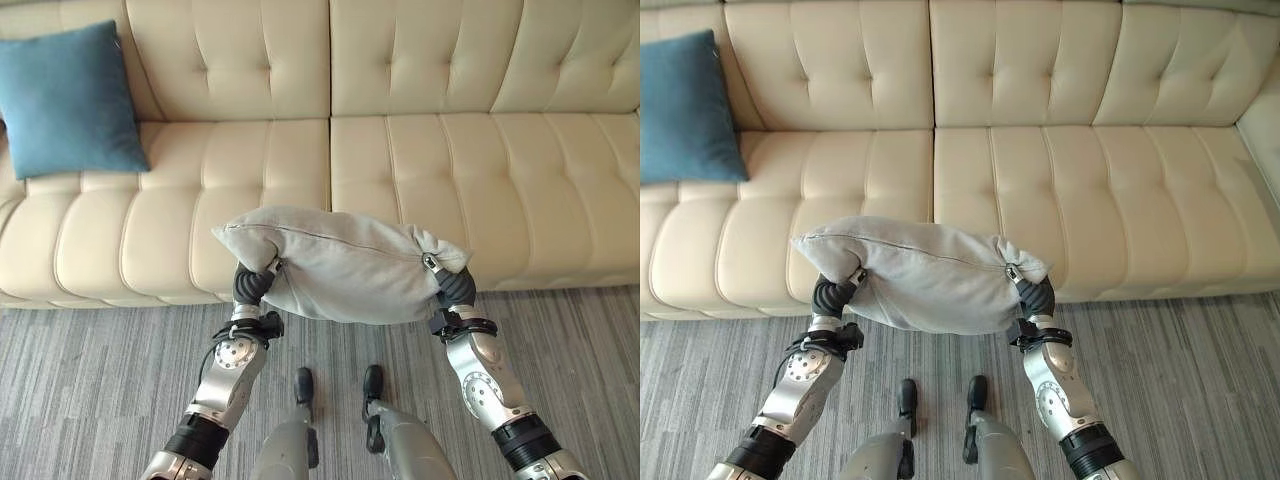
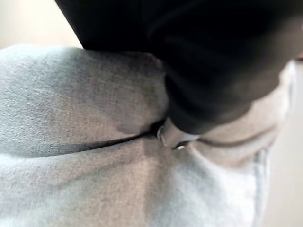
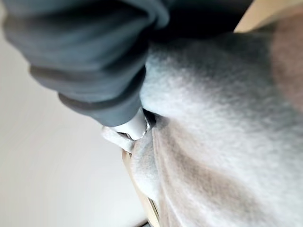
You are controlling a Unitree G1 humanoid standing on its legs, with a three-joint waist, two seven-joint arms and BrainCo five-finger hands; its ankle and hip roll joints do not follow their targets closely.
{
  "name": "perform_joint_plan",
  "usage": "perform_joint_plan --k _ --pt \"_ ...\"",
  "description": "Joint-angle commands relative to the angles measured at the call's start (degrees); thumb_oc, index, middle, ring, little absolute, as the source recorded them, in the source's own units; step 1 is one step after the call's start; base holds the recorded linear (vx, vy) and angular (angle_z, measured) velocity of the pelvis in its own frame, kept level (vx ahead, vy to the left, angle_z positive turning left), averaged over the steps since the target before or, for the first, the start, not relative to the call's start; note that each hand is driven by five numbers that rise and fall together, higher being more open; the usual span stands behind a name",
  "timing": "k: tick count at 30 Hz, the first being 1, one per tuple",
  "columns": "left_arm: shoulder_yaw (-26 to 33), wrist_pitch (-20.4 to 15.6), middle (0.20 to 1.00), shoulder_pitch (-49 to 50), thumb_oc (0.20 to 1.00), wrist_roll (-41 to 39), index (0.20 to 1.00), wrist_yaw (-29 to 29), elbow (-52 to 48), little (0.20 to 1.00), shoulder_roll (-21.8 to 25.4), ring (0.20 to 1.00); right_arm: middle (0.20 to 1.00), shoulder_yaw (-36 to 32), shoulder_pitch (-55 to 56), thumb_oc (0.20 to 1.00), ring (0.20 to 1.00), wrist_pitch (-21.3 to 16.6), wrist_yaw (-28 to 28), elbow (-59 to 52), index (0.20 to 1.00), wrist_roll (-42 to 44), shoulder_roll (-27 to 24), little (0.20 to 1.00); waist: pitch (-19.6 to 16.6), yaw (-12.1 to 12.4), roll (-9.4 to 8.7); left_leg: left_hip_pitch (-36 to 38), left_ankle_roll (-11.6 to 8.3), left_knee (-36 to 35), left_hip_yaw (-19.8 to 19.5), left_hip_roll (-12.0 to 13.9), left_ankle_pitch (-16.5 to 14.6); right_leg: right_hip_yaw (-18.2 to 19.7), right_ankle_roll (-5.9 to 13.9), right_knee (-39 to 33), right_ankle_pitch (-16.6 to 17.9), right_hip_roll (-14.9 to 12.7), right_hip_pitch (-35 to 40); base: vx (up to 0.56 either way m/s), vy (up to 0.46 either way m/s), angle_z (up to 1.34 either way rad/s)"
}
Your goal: Pick up all the scattered cushions and arrange them neatly on the sofa.
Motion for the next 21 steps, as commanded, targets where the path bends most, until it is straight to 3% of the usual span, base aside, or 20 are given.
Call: perform_joint_plan --k 1,2,4,7,8,10,13,16,17,18,21 --pt "-1.3 -3.0 0.2 -2.3 0.2 -0.5 0.2 -4.2 -5.5 0.2 -2.2 0.2 0.2 2.3 0.0 0.2 0.2 -0.4 2.5 -7.0 0.2 -4.4 -0.1 0.2 -1.8 0.8 -2.15 0.3 -5.3 16.3 -1.8 0.5 -6.5 0.3 3.0 -0.4 -8.8 -1.5 8.0 0.11 -0.075 0.03" --pt "-1.0 -2.7 0.2 -1.5 0.2 -0.3 0.2 -4.2 -5.6 0.2 -2.0 0.2 0.2 1.7 0.7 0.2 0.2 0.5 1.7 -7.1 0.2 -5.6 -0.7 0.2 -1.7 1.2 -2.45 -1.4 -5.42 20.1 -1.7 0.2 -5.2 0.1 2.88 -0.9 -9.2 -1.9 9.5 0.16 -0.086 0.09" --pt "-0.6 -2.3 0.2 -0.9 0.2 0.0 0.2 -4.1 -5.7 0.2 -2.0 0.2 0.2 1.4 1.3 0.2 0.2 0.9 1.4 -6.9 0.2 -6.0 -0.8 0.2 -2.2 1.4 -2.7 -2.9 -4.85 19.9 -1.3 0.2 -6.0 -0.2 3.05 -1.2 -9.6 -2.2 10.0 0.12 -0.026 0.14" --pt "0.9 -1.4 0.2 0.7 0.2 0.9 0.2 -3.2 -6.0 0.2 -1.6 0.2 0.2 1.0 2.0 0.2 0.2 2.0 0.4 -7.0 0.2 -7.4 -0.7 0.2 -3.8 2.4 -3.13 -5.9 -3.22 14.8 -0.2 0.1 -7.6 0.5 3.61 -1.8 -10.5 -2.4 11.7 0.28 0.07 0.06" --pt "1.6 -0.8 0.2 1.5 0.2 1.4 0.2 -2.9 -6.1 0.2 -1.4 0.2 0.2 1.0 2.1 0.2 0.2 2.2 0.3 -6.8 0.2 -7.9 -0.7 0.2 -4.7 3.5 -2.54 -7.0 -3.4 7.5 -1.4 0.5 -4.3 0.9 3.96 -2.5 -11.2 -1.5 13.3 0.3 0.119 0.08" --pt "1.8 -0.6 0.2 1.4 0.2 2.3 0.2 -2.3 -6.3 0.2 -1.1 0.2 0.2 0.7 1.5 0.2 0.2 2.1 -0.6 -6.5 0.2 -8.8 -0.7 0.2 -4.7 4.6 -2.33 -9.7 -4.03 2.8 -2.3 0.4 -1.0 1.7 4.08 -3.4 -12.1 -1.0 15.4 0.35 0.144 0.01" --pt "2.5 -0.5 0.2 0.7 0.2 3.4 0.2 -2.0 -6.6 0.2 -0.7 0.2 0.2 -0.1 0.8 0.2 0.2 2.3 -1.4 -6.1 0.2 -9.4 -0.6 0.2 -5.0 5.6 -2.42 -11.4 -4.49 0.7 -1.3 0.4 0.3 2.7 4.29 -4.3 -12.7 -1.1 17.1 0.22 0.115 -0.08" --pt "3.0 -0.4 0.2 2.0 0.2 4.8 0.2 -2.6 -7.7 0.2 0.1 0.2 0.2 -0.4 1.6 0.2 0.2 2.3 -0.6 -7.1 0.2 -10.4 0.1 0.2 -6.8 6.0 -2.49 -9.8 -3.24 1.2 -1.9 0.1 1.4 3.8 5.6 -3.9 -13.4 -2.1 19.4 0.36 0.219 -0.53" --pt "3.0 -0.3 0.2 2.1 0.2 5.3 0.2 -2.9 -8.1 0.2 0.6 0.2 0.2 -0.6 2.0 0.2 0.2 2.5 -0.2 -7.3 0.2 -10.8 0.2 0.2 -7.1 6.1 -2.87 -9.6 -2.65 2.3 -1.8 -0.3 1.0 4.0 6.03 -2.7 -13.5 -3.0 19.4 0.3 0.206 -0.78" --pt "3.2 0.0 0.2 2.3 0.2 6.5 0.2 -3.3 -8.5 0.2 1.8 0.2 0.2 -0.6 2.3 0.2 0.2 2.7 0.2 -7.4 0.2 -11.4 1.0 0.2 -7.4 6.5 -3.64 -7.8 -1.12 3.0 -1.2 -1.2 -0.6 4.9 7.04 2.9 -13.2 -4.3 17.8 0.36 0.261 -0.53" --pt "3.3 0.4 0.2 2.5 0.2 6.7 0.2 -3.5 -9.1 0.2 3.0 0.2 0.2 -0.5 2.1 0.2 0.2 3.0 0.4 -7.5 0.2 -11.8 1.7 0.2 -6.8 6.2 -4.13 -5.5 0.32 2.9 -0.4 -1.9 -2.2 5.9 8.28 11.4 -10.1 -5.4 14.3 0.14 0.122 -0.2"
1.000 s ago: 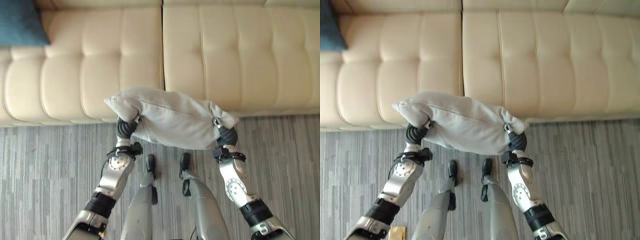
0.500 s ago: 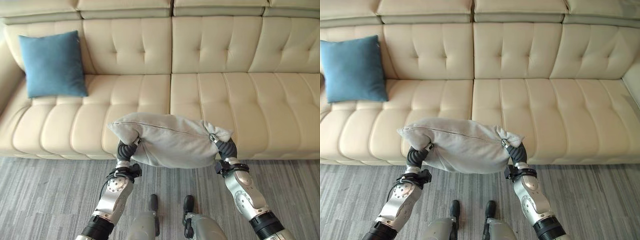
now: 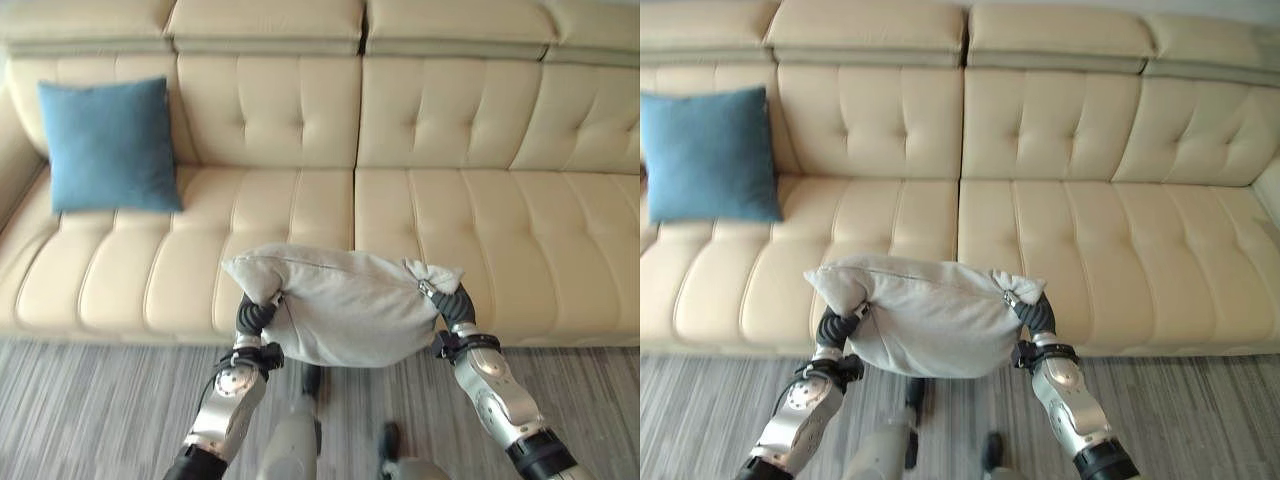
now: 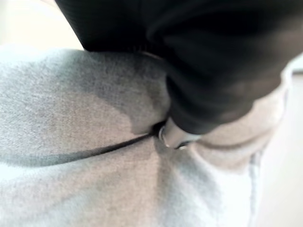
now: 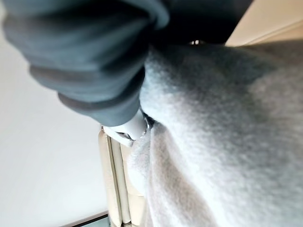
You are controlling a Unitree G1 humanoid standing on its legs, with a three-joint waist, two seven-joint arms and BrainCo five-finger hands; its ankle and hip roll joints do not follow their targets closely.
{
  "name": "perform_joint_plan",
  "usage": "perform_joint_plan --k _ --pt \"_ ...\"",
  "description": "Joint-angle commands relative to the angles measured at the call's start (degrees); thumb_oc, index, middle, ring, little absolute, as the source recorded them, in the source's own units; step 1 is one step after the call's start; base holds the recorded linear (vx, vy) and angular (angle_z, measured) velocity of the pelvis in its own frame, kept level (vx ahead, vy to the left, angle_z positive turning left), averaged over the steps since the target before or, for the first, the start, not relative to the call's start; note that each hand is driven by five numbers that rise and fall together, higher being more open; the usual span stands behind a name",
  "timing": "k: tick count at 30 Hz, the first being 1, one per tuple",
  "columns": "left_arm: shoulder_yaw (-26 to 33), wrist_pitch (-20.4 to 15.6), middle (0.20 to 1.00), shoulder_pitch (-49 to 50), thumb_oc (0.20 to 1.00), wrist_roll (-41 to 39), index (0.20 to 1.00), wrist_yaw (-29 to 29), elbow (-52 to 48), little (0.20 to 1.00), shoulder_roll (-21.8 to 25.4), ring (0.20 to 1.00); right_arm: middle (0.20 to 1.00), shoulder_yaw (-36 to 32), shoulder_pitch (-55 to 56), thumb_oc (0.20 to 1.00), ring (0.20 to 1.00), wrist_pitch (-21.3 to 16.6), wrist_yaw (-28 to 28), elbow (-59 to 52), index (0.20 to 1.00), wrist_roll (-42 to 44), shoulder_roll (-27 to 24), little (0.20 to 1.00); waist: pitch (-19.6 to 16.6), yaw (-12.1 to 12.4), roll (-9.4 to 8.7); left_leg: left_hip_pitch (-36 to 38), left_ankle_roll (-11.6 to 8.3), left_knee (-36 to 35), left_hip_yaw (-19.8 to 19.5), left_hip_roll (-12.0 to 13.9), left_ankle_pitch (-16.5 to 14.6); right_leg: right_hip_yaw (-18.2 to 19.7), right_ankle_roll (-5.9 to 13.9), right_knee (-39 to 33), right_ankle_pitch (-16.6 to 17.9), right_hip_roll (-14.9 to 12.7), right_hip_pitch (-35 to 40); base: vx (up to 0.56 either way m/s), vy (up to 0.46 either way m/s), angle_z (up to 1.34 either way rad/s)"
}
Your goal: Pick up all the scattered cushions and arrange them neatly on the sofa.
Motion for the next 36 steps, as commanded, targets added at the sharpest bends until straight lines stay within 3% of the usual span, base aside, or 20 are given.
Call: perform_joint_plan --k 1,2,3,5,7,10,11,20,25,29,30,31,36 --pt "2.7 -5.1 0.2 -2.5 0.2 3.3 0.2 -2.0 -9.4 0.2 1.8 0.2 0.2 -0.3 -4.0 0.2 0.2 -3.6 2.8 -5.4 0.2 -1.8 2.4 0.2 -2.9 1.1 -2.49 0.0 -2.47 1.4 -1.0 1.1 -4.1 -0.4 2.05 4.8 -0.3 1.4 4.5 0.12 0.148 -0.05" --pt "2.8 -5.1 0.2 -2.4 0.2 3.6 0.2 -2.0 -9.5 0.2 2.5 0.2 0.2 -0.1 -4.4 0.2 0.2 -3.7 2.8 -5.2 0.2 -1.9 3.3 0.2 -2.6 0.7 -2.22 2.0 -1.28 0.9 -0.3 0.8 -5.3 0.1 3.25 11.1 3.5 0.9 0.8 0.12 0.137 -0.1" --pt "2.8 -5.1 0.2 -2.4 0.2 3.5 0.2 -2.1 -9.6 0.2 2.6 0.2 0.2 -0.2 -4.3 0.2 0.2 -3.7 2.8 -5.4 0.2 -1.9 3.8 0.2 -2.2 0.3 -1.86 3.2 -0.87 0.7 -0.4 0.7 -5.9 0.5 2.93 14.0 4.8 1.2 -1.6 0.18 0.177 -0.11" --pt "2.9 -5.3 0.2 -2.1 0.2 3.3 0.2 -2.3 -9.8 0.2 2.4 0.2 0.2 -0.3 -4.3 0.2 0.2 -3.5 3.0 -5.3 0.2 -1.8 4.0 0.2 -1.6 -0.5 -0.77 5.5 -0.62 -0.2 -0.5 1.0 -6.6 0.3 1.8 14.3 3.9 2.1 -5.4 0.16 0.09 0.0" --pt "3.1 -5.3 0.2 -1.8 0.2 3.4 0.2 -2.9 -10.1 0.2 2.4 0.2 0.2 -0.4 -4.4 0.2 0.2 -3.5 3.2 -5.5 0.2 -1.6 3.7 0.2 -0.7 -1.6 0.17 7.8 -0.98 -1.0 -0.9 1.1 -7.4 -1.3 0.66 8.2 1.7 2.9 -8.5 0.2 -0.011 0.02" --pt "3.4 -5.3 0.2 -2.1 0.2 3.4 0.2 -3.1 -10.0 0.2 2.2 0.2 0.2 -0.5 -4.3 0.2 0.2 -3.6 3.2 -5.4 0.2 -1.4 3.8 0.2 0.2 -2.6 0.2 9.3 -1.41 -0.8 -1.4 1.0 -8.3 -1.4 0.96 1.1 3.0 2.9 -9.2 0.16 -0.078 0.2" --pt "2.9 -5.3 0.2 -2.0 0.2 3.4 0.2 -3.7 -9.8 0.2 1.8 0.2 0.2 -0.6 -3.6 0.2 0.2 -3.3 3.3 -5.0 0.2 -1.2 4.0 0.2 -0.1 -2.7 -0.7 9.9 -1.51 -0.3 -1.7 0.3 -9.0 -0.7 1.23 -4.2 4.0 2.5 -6.5 0.1 -0.061 0.35" --pt "1.1 -5.3 0.2 -6.6 0.2 5.8 0.2 -0.7 -6.4 0.2 0.1 0.2 0.2 1.0 -8.2 0.2 0.2 -3.2 1.4 -3.3 0.2 -3.4 2.5 0.2 -3.5 -2.7 -0.56 14.0 -2.65 -4.1 -1.7 1.2 -9.2 -2.2 0.74 -10.2 4.6 3.0 -0.2 0.14 -0.075 0.08" --pt "-1.6 -5.7 0.2 -17.8 0.2 6.3 0.2 3.9 0.0 0.2 0.2 0.2 0.2 3.1 -19.6 0.2 0.2 -3.4 -2.0 0.6 0.2 -4.1 1.1 0.2 -2.6 -2.6 -0.72 13.6 -3.14 -4.4 -2.0 1.5 -9.2 -2.3 0.39 -10.6 4.2 3.3 -0.2 0.01 -0.029 0.01" --pt "-7.1 -6.8 0.2 -43.7 0.2 6.1 0.2 9.5 15.2 0.2 7.4 0.2 0.2 7.1 -43.4 0.2 0.2 -4.6 -7.2 13.4 0.2 -0.9 -3.9 0.2 2.7 -2.9 -1.34 1.7 -3.79 0.5 -2.5 2.0 -8.0 -1.2 0.14 -6.5 5.3 3.6 -11.2 -0.25 -0.037 0.11" --pt "-7.2 -6.9 0.2 -44.0 0.2 6.1 0.2 9.5 15.5 0.2 7.5 0.2 0.2 7.0 -43.7 0.2 0.2 -4.7 -7.1 13.7 0.2 -0.9 -3.9 0.2 2.7 -2.9 -1.37 1.3 -3.79 0.7 -2.5 2.0 -8.1 -1.2 0.14 -6.3 5.3 3.6 -11.5 -0.19 -0.027 0.13" --pt "-9.0 -6.4 0.2 -52.0 0.2 6.2 0.2 10.2 22.2 0.2 10.7 0.2 0.2 8.3 -51.8 0.2 0.2 -5.0 -8.6 19.0 0.2 -0.3 -6.3 0.2 3.5 -3.2 -1.51 -3.1 -4.2 2.7 -2.5 2.2 -7.8 -1.3 0.08 -5.0 5.6 3.3 -15.4 -0.07 -0.008 0.06" --pt "-12.3 -5.3 0.2 -60.8 0.2 4.3 0.2 8.6 32.0 0.2 13.4 0.2 0.2 10.8 -61.9 0.2 0.2 -4.1 -9.6 27.8 0.2 0.9 -10.0 0.2 4.8 -3.8 -1.57 -8.2 -4.67 3.4 -2.7 2.1 -6.5 -1.7 0.1 -4.6 6.6 3.3 -20.1 -0.04 -0.012 0.05"
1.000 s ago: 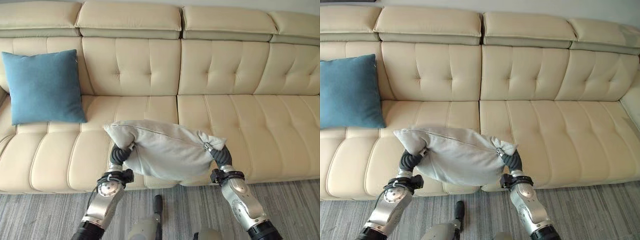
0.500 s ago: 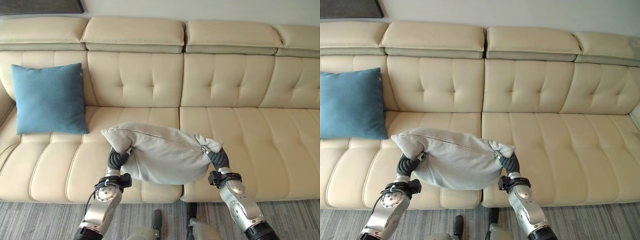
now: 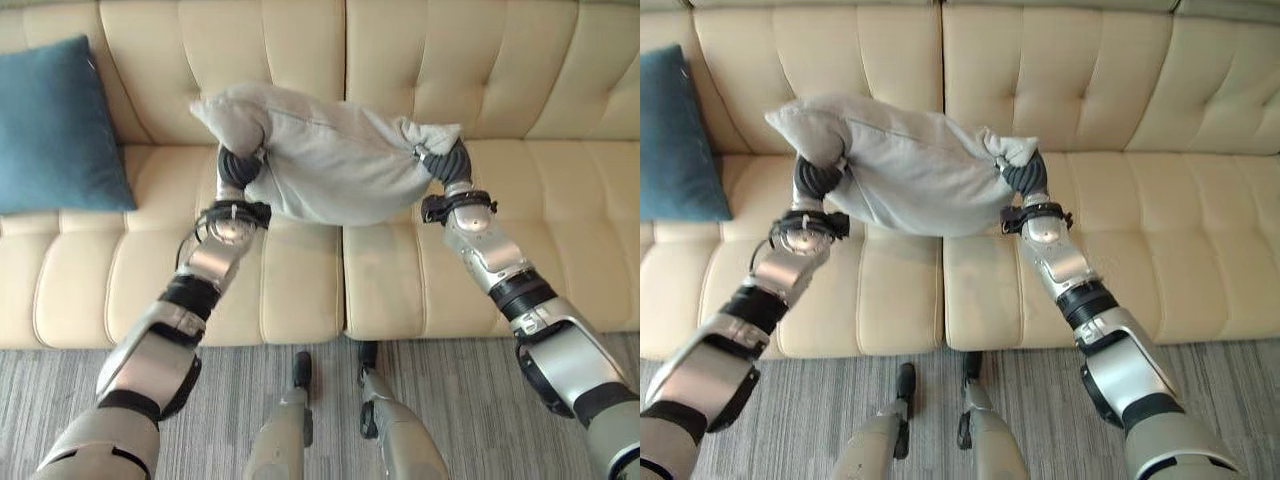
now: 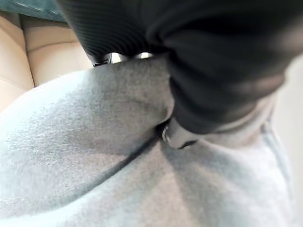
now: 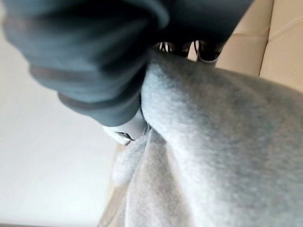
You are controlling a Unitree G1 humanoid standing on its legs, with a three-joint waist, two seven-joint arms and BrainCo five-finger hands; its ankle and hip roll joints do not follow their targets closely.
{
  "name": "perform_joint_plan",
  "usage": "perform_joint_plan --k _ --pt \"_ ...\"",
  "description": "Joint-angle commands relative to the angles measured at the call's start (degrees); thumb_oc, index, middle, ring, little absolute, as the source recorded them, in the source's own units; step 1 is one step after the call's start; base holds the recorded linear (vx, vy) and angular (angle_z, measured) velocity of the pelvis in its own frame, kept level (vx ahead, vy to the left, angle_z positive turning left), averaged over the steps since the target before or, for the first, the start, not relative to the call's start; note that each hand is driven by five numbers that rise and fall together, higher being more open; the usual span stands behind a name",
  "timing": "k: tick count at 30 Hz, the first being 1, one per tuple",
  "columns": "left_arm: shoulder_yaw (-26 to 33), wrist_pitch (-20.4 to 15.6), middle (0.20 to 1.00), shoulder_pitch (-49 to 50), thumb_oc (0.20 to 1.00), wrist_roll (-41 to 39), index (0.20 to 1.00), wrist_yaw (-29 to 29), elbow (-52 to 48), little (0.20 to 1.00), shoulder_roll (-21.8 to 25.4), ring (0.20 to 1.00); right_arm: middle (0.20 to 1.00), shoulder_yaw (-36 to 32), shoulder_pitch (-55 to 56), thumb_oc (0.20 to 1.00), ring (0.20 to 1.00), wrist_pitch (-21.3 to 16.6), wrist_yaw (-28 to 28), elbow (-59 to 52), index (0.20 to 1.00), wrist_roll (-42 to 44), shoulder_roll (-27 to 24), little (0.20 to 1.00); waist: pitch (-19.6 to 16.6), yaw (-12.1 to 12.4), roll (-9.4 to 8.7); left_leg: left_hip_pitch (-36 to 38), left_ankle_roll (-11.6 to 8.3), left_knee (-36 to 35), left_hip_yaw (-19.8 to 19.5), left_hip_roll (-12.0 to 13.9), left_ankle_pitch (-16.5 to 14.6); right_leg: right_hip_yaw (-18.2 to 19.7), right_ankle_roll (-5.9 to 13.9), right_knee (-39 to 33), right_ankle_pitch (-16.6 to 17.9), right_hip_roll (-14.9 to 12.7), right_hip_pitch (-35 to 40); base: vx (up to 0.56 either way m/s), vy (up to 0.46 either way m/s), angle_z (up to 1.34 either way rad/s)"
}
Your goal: Pick up all the scattered cushions and arrange them neatly on the sofa.
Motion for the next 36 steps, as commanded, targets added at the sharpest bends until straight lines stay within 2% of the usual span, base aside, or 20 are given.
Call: perform_joint_plan --k 1,5,8,10,11,12,13,14,15,17,19,21,23,24,27,30,32,34,35,36 --pt "-1.2 -3.0 0.2 -5.8 0.2 0.5 0.2 -1.0 0.3 0.2 1.6 0.2 0.2 0.2 -6.8 0.2 0.2 -3.6 -0.6 -0.6 0.2 1.0 -2.5 0.2 -0.7 0.8 0.78 1.4 -1.98 -1.6 -0.1 2.2 -2.8 0.5 5.1 9.7 -15.1 -2.4 4.9 -0.01 -0.006 0.06" --pt "-1.8 -2.2 0.2 -6.7 0.2 -1.4 0.2 -2.4 3.0 0.2 1.2 0.2 0.2 1.6 -10.4 0.2 0.2 -1.8 -1.1 4.8 0.2 1.0 -5.0 0.2 0.8 1.0 0.66 -0.2 -2.25 -2.2 -0.6 2.1 -2.3 0.2 5.27 9.6 -14.9 -2.1 3.1 0.0 -0.022 0.1" --pt "-2.6 -1.8 0.2 -7.6 0.2 -1.8 0.2 -3.0 5.9 0.2 0.4 0.2 0.2 3.2 -12.3 0.2 0.2 -1.1 -0.3 8.3 0.2 0.9 -4.7 0.2 0.9 1.1 0.52 0.1 -2.3 -2.7 -0.6 2.2 -2.2 0.2 5.26 9.4 -14.8 -2.0 3.0 0.01 -0.014 0.05" --pt "-4.6 -1.0 0.2 -12.3 0.2 -5.3 0.2 -5.0 13.9 0.2 -1.1 0.2 0.2 7.3 -16.8 0.2 0.2 1.5 1.0 17.3 0.2 0.0 -3.7 0.2 1.0 1.2 0.47 0.4 -2.5 -3.9 -0.6 2.4 -1.5 0.1 5.39 8.5 -14.3 -1.8 3.1 0.0 0.0 0.0" --pt "-4.6 -1.0 0.2 -12.4 0.2 -5.4 0.2 -5.0 14.0 0.2 -1.1 0.2 0.442 7.3 -16.9 0.442 0.442 1.4 1.1 17.4 0.442 0.0 -3.7 0.442 1.1 1.2 0.48 0.4 -2.5 -3.9 -0.7 2.4 -1.5 0.1 5.39 8.5 -14.2 -1.8 3.1 0.01 -0.031 0.01" --pt "-5.4 -0.7 0.501 -14.5 0.501 -6.6 0.501 -5.8 16.5 0.501 -1.2 0.501 1.0 8.7 -18.5 1.0 1.0 2.5 1.4 20.3 1.0 -0.7 -3.4 1.0 1.1 1.2 0.51 0.6 -2.6 -4.4 -0.7 2.4 -1.1 0.0 5.44 8.1 -13.9 -1.7 3.2 0.0 0.0 0.0" --pt "-5.8 -0.2 0.843 -17.1 0.843 -8.5 0.843 -6.5 20.1 0.843 -1.4 0.843 1.0 10.1 -20.3 1.0 1.0 3.5 1.6 23.2 1.0 -1.6 -2.9 1.0 0.9 1.2 0.59 0.7 -2.7 -4.9 -0.8 2.4 -0.8 0.0 5.43 7.8 -13.7 -1.6 3.2 0.04 -0.049 0.0" --pt "-5.7 0.4 1.0 -22.0 1.0 -14.4 1.0 -8.1 24.3 1.0 -0.6 1.0 1.0 11.7 -24.5 1.0 1.0 5.2 0.9 28.0 1.0 -2.2 -3.3 1.0 0.6 1.3 0.94 1.1 -2.94 -6.0 -1.0 2.4 -0.1 -0.2 5.42 7.1 -13.2 -1.4 3.4 0.03 -0.035 0.0" --pt "-5.7 0.4 1.0 -22.1 1.0 -14.5 1.0 -8.2 24.4 1.0 -0.6 1.0 1.0 11.7 -24.6 1.0 1.0 5.2 1.0 28.1 1.0 -2.2 -3.3 1.0 0.7 1.3 0.96 1.2 -2.95 -6.0 -1.0 2.4 -0.1 -0.2 5.42 7.1 -13.2 -1.4 3.4 0.03 -0.035 0.0" --pt "-3.0 0.1 1.0 -25.2 1.0 -23.2 1.0 -8.1 26.7 1.0 1.4 1.0 1.0 10.1 -27.2 1.0 1.0 5.4 -1.3 30.4 1.0 1.7 -4.3 1.0 0.3 1.6 1.26 1.7 -3.24 -7.4 -1.2 2.3 0.7 -0.3 5.59 6.0 -12.7 -1.2 3.9 0.02 -0.003 0.0" --pt "-0.8 0.1 1.0 -26.4 1.0 -28.4 1.0 -8.5 27.2 1.0 4.3 1.0 1.0 7.2 -28.4 1.0 1.0 4.4 -3.6 30.2 1.0 6.3 -6.2 1.0 -0.2 1.9 1.65 2.6 -3.39 -9.0 -1.2 2.2 1.0 -0.3 5.87 4.7 -12.3 -0.9 4.4 0.04 0.014 -0.01" --pt "3.0 -1.4 1.0 -25.3 1.0 -34.8 1.0 -7.5 23.9 1.0 8.9 1.0 1.0 1.9 -27.6 1.0 1.0 1.9 -7.5 24.2 1.0 10.8 -9.8 1.0 -1.6 2.1 2.09 3.8 -3.5 -10.1 -1.3 2.1 0.8 -0.2 6.07 3.5 -12.4 -0.7 5.7 0.08 0.032 -0.02" --pt "4.8 -1.6 1.0 -24.1 1.0 -36.7 1.0 -7.8 23.5 1.0 10.4 1.0 1.0 0.1 -26.7 1.0 1.0 0.7 -8.7 22.0 1.0 11.5 -10.8 1.0 -2.2 2.0 2.14 4.1 -3.51 -10.3 -1.3 2.0 1.0 -0.2 6.13 2.9 -12.1 -0.7 6.2 0.05 0.037 -0.01" --pt "7.4 -2.3 1.0 -21.8 1.0 -38.1 1.0 -7.6 22.5 1.0 12.6 1.0 1.0 -3.3 -24.8 1.0 1.0 -1.6 -10.7 19.1 1.0 13.0 -12.0 1.0 -2.9 2.0 2.29 5.3 -3.58 -10.4 -1.2 2.0 0.6 -0.1 6.12 2.3 -12.3 -0.8 7.5 0.07 0.041 0.0" --pt "10.4 -2.7 1.0 -15.8 1.0 -35.7 1.0 -8.0 18.7 1.0 16.5 1.0 1.0 -8.2 -19.5 1.0 1.0 -3.6 -11.7 14.8 1.0 12.8 -15.0 1.0 -4.1 1.9 2.51 7.0 -3.61 -10.6 -1.0 2.2 0.0 -0.1 6.29 1.4 -12.2 -1.0 9.4 0.08 0.048 -0.04" --pt "15.8 -3.9 1.0 -2.0 1.0 -29.0 1.0 -8.4 9.0 1.0 19.4 1.0 1.0 -13.3 -6.6 1.0 1.0 -3.7 -8.6 8.4 1.0 11.2 -17.5 1.0 -5.2 2.0 2.21 9.1 -3.45 -10.7 -0.7 2.0 -0.8 -0.4 6.34 0.2 -12.0 -1.3 11.8 0.07 0.034 -0.05" --pt "19.3 -4.2 1.0 9.3 1.0 -23.8 1.0 -9.1 1.4 1.0 19.1 1.0 1.0 -15.8 3.8 1.0 1.0 -3.0 -5.2 4.7 1.0 9.2 -18.4 1.0 -6.0 2.1 2.16 10.9 -3.29 -10.7 -0.3 1.9 -1.3 -0.9 6.38 -0.3 -12.0 -1.6 13.7 0.07 0.016 -0.06" --pt "21.5 -3.7 1.0 16.1 1.0 -20.5 1.0 -9.4 -3.7 1.0 18.9 1.0 1.0 -17.8 9.8 1.0 1.0 -2.5 -3.9 1.8 1.0 7.5 -18.3 1.0 -6.7 2.2 2.24 12.1 -3.14 -10.7 -0.2 1.8 -1.6 -1.0 6.42 -0.7 -12.0 -1.7 15.0 0.06 0.028 0.01" --pt "25.9 -4.3 1.0 28.2 1.0 -15.7 1.0 -10.6 -12.7 1.0 17.2 1.0 1.0 -22.1 20.5 1.0 1.0 -2.2 -1.9 -3.5 1.0 3.2 -16.8 1.0 -6.7 2.6 2.36 13.4 -2.88 -10.7 -0.2 1.7 -2.0 -1.3 6.55 -1.1 -12.0 -2.1 16.6 0.08 0.038 0.04" --pt "27.2 -3.8 1.0 33.9 1.0 -13.1 1.0 -11.0 -16.8 1.0 15.5 1.0 1.0 -23.8 25.8 1.0 1.0 -1.9 -0.6 -6.0 1.0 1.6 -15.2 1.0 -7.3 2.6 2.41 14.1 -2.75 -10.7 -0.2 1.6 -2.3 -1.4 6.59 -1.2 -12.2 -2.2 17.5 0.07 0.043 -0.05"
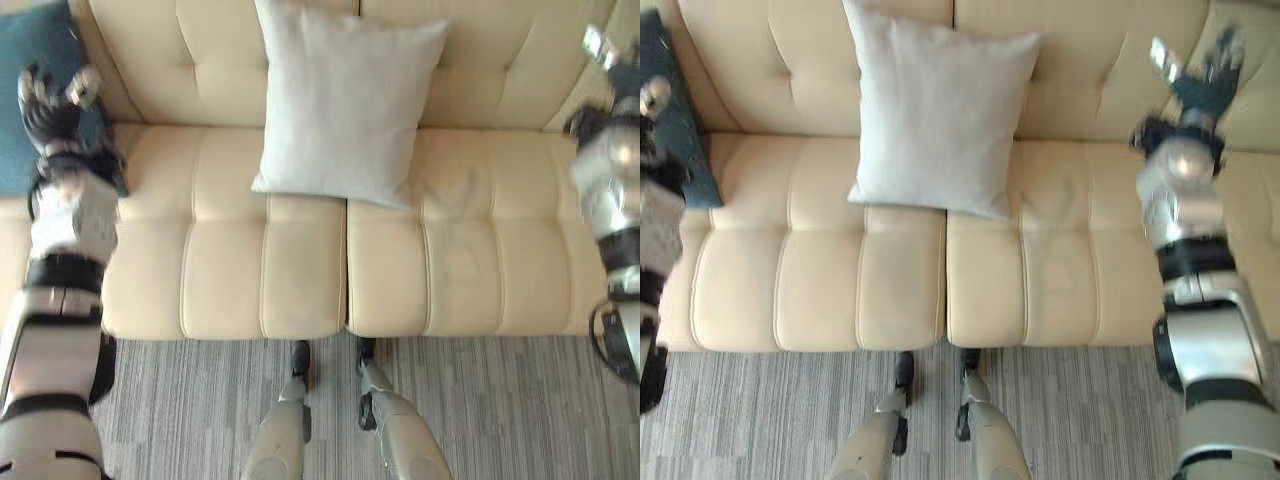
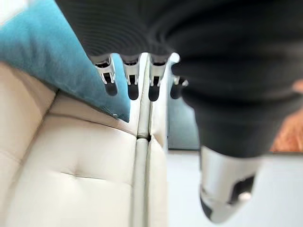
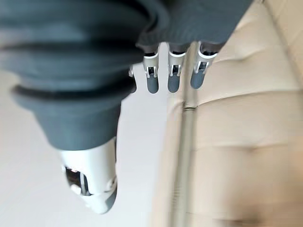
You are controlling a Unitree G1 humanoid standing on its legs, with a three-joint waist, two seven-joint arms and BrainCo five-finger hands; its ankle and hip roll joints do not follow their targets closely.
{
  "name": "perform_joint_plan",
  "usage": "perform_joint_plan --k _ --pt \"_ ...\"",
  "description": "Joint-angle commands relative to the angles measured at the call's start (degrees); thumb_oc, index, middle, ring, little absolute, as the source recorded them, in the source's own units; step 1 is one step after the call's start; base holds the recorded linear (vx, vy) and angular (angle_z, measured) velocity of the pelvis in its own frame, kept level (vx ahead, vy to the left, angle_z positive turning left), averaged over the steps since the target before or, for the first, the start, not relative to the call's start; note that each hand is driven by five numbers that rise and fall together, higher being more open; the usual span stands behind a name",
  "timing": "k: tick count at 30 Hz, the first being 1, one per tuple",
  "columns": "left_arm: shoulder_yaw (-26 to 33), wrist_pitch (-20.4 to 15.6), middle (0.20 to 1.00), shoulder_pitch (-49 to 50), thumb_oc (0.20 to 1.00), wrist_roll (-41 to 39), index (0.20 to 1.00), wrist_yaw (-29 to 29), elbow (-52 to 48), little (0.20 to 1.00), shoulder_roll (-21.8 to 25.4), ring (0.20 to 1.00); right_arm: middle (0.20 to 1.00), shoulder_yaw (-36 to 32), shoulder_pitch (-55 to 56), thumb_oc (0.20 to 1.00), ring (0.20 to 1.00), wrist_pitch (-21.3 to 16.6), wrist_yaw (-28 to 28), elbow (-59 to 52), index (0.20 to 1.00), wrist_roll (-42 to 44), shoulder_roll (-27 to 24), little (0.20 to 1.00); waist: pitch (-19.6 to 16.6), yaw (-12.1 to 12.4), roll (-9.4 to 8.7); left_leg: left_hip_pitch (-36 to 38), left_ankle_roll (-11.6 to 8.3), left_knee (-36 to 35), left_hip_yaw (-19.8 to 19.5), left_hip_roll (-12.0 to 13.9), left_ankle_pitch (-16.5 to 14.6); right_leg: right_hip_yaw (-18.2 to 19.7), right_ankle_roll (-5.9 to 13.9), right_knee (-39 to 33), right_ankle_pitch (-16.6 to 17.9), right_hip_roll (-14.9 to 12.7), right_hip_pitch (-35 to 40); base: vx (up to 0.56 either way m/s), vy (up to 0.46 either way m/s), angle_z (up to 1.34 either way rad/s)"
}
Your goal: Pick up all the scattered cushions and arrange them neatly on the sofa.
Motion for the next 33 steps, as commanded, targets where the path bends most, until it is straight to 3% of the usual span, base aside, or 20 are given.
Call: perform_joint_plan --k 1,3,7,9,10,12,14,18,23,24,29,31,33 --pt "4.4 -3.2 1.0 14.0 1.0 12.7 1.0 -2.5 -8.4 1.0 -5.0 1.0 1.0 -4.0 14.0 1.0 1.0 -1.7 5.8 -5.2 1.0 -8.2 3.0 1.0 -7.7 1.0 1.96 2.8 -2.62 -1.6 0.8 1.6 -3.3 -1.7 8.03 -0.3 -11.5 -2.7 9.6 0.05 0.03 -0.05" --pt "4.6 -2.3 1.0 17.8 1.0 15.7 1.0 -3.6 -9.7 1.0 -7.4 1.0 1.0 -5.2 19.0 1.0 1.0 -1.4 7.8 -7.7 1.0 -9.4 5.6 1.0 -8.3 0.8 2.03 3.6 -2.54 -1.6 0.7 1.4 -3.5 -1.8 8.1 -0.3 -11.7 -2.8 10.4 0.03 0.031 0.01" --pt "6.7 -0.1 1.0 30.1 1.0 19.0 1.0 -6.9 -9.3 1.0 -18.6 1.0 1.0 -7.1 30.5 1.0 1.0 1.0 12.7 -9.4 1.0 -16.1 14.0 1.0 -10.4 0.8 2.24 7.0 -1.84 -1.6 0.8 1.2 -4.6 -1.6 8.19 -0.4 -12.1 -3.0 13.5 0.02 0.06 -0.02" --pt "6.4 0.7 1.0 32.3 1.0 19.1 1.0 -7.3 -8.7 1.0 -20.9 1.0 1.0 -7.5 32.6 1.0 1.0 1.3 13.1 -9.6 1.0 -16.9 15.7 1.0 -10.7 0.7 2.34 7.8 -1.67 -1.6 0.8 1.2 -4.8 -1.4 8.2 -0.4 -12.2 -3.1 14.2 -0.02 0.066 -0.02" --pt "5.4 1.8 1.0 35.0 1.0 19.2 1.0 -8.4 -7.2 1.0 -24.9 1.0 1.0 -7.7 35.0 1.0 1.0 1.8 13.9 -7.6 1.0 -17.6 19.6 1.0 -11.3 0.5 2.6 8.8 -1.35 -1.6 1.0 1.1 -5.1 -1.3 8.28 -0.4 -12.3 -3.2 15.0 -0.04 0.085 -0.01" --pt "5.4 1.8 1.0 35.1 1.0 19.2 1.0 -8.4 -7.2 1.0 -24.9 1.0 1.0 -7.7 35.1 1.0 1.0 1.8 13.9 -7.6 1.0 -17.7 19.6 1.0 -11.3 0.6 2.61 8.9 -1.34 -1.6 1.0 1.1 -5.1 -1.3 8.28 -0.4 -12.3 -3.2 15.1 -0.02 0.056 -0.11" --pt "2.5 3.4 1.0 37.8 1.0 21.1 1.0 -10.0 -6.8 1.0 -28.6 1.0 1.0 -6.8 37.9 1.0 1.0 2.5 14.9 -4.8 1.0 -18.8 24.2 1.0 -12.1 0.4 2.77 10.2 -0.76 -1.6 1.2 0.8 -5.6 -1.1 8.55 -0.4 -12.2 -3.5 16.0 -0.09 0.123 -0.23" --pt "0.6 4.1 1.0 37.9 1.0 21.1 1.0 -9.8 -6.4 1.0 -29.8 1.0 1.0 -6.3 40.0 1.0 1.0 2.7 15.3 -4.5 1.0 -17.8 26.1 1.0 -11.8 0.1 2.46 10.6 -0.34 -1.6 1.0 0.4 -5.7 -1.3 8.79 -0.2 -12.0 -3.9 16.6 -0.09 0.079 -0.04" --pt "-1.6 3.8 1.0 35.8 1.0 23.5 1.0 -9.1 -7.4 1.0 -28.5 1.0 1.0 -5.3 39.5 1.0 1.0 2.1 14.4 -6.3 1.0 -18.0 26.5 1.0 -6.8 -1.0 2.7 9.9 0.37 -1.6 1.8 0.6 -4.9 -0.4 9.7 8.7 -12.2 -4.3 11.0 -0.24 0.043 -0.02" --pt "-1.6 3.5 1.0 35.0 1.0 23.7 1.0 -8.6 -7.9 1.0 -28.0 1.0 1.0 -5.1 39.3 1.0 1.0 1.9 14.0 -6.0 1.0 -17.5 26.8 1.0 -5.9 -1.0 3.35 8.8 0.76 -1.6 2.5 1.5 -3.6 -0.1 9.35 13.1 -14.1 -3.5 9.5 -0.31 0.01 -0.21" --pt "-1.1 3.7 1.0 36.8 1.0 23.8 1.0 -9.4 -8.0 1.0 -27.7 1.0 1.0 -5.8 41.3 1.0 1.0 1.5 13.9 -6.1 1.0 -18.0 26.9 1.0 -7.7 0.2 4.26 6.9 1.43 -1.6 4.4 1.9 -2.2 0.9 7.77 22.1 -19.7 -3.0 13.4 -0.19 -0.004 -0.3" --pt "-0.9 4.0 1.0 37.4 1.0 23.7 1.0 -9.5 -7.7 1.0 -27.7 1.0 1.0 -5.9 41.5 1.0 1.0 1.6 13.9 -6.1 1.0 -18.2 26.9 1.0 -8.2 0.7 3.94 6.5 1.43 -1.6 4.8 1.7 -2.0 1.5 7.85 22.0 -20.2 -3.1 14.7 -0.17 -0.078 -0.23" --pt "0.1 4.4 1.0 38.8 1.0 22.9 1.0 -9.2 -7.4 1.0 -28.5 1.0 1.0 -6.1 41.7 1.0 1.0 2.0 13.5 -7.1 1.0 -18.9 27.0 1.0 -8.9 2.6 2.88 3.5 1.04 -0.9 6.6 1.7 -0.3 1.8 7.65 17.1 -20.8 -3.0 19.3 -0.22 -0.129 -0.37"
